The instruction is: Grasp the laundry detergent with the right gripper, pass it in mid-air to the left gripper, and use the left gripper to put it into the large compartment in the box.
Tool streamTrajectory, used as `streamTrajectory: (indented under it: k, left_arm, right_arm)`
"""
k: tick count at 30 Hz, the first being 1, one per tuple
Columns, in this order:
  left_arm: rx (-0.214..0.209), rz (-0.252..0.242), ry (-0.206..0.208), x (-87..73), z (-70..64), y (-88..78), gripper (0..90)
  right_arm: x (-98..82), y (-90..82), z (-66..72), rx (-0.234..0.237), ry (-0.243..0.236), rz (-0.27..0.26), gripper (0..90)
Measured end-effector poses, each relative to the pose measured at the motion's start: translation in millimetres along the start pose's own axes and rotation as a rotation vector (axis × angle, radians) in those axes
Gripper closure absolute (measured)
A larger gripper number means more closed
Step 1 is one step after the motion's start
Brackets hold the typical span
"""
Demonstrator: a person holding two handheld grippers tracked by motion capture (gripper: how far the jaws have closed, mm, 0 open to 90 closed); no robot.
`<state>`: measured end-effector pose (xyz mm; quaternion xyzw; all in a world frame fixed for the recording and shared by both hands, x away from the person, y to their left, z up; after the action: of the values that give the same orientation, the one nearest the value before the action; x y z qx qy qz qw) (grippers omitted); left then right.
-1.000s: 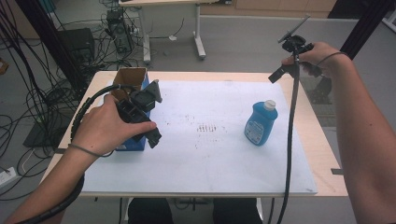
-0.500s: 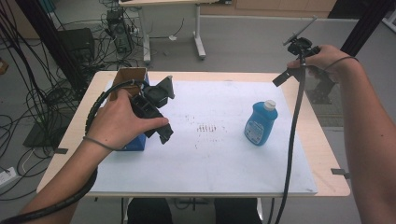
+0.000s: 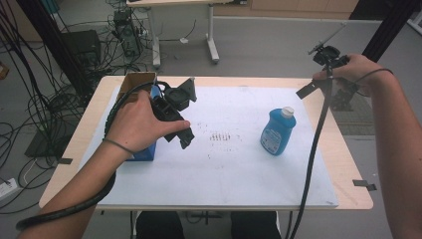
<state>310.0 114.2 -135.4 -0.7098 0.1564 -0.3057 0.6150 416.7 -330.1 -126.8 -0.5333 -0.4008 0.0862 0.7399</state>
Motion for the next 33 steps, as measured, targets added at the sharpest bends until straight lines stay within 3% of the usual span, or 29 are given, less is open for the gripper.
streamTrajectory:
  k: [7, 13, 33]
  left_arm:
    - [0.021, -0.012, -0.027, 7.2, 13.8, 6.9, 7.0]
    - [0.014, -0.024, -0.033, 13.1, 19.4, 8.6, 7.0]
    - [0.024, -0.041, -0.022, 30.0, 17.7, 23.4, 6.6]
  right_arm:
    - [-6.5, -3.2, 8.2, -0.001, -0.014, 0.004, 6.2]
    - [-11.3, -9.1, 14.2, 0.003, -0.025, -0.005, 6.1]
    - [-38.1, -19.3, 26.6, 0.022, -0.042, -0.036, 6.1]
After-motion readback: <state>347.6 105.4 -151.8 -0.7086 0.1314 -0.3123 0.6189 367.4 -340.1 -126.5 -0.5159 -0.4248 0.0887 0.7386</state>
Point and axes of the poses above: each handheld gripper's, and its own axes: y roughly forward along the jaws, x roughly out of its top, z roughly to its left, the point moved 2 cm from there along y, roughly forward along the jaws, and after that the axes turned 11 degrees about -z, right-handed, at the moved point
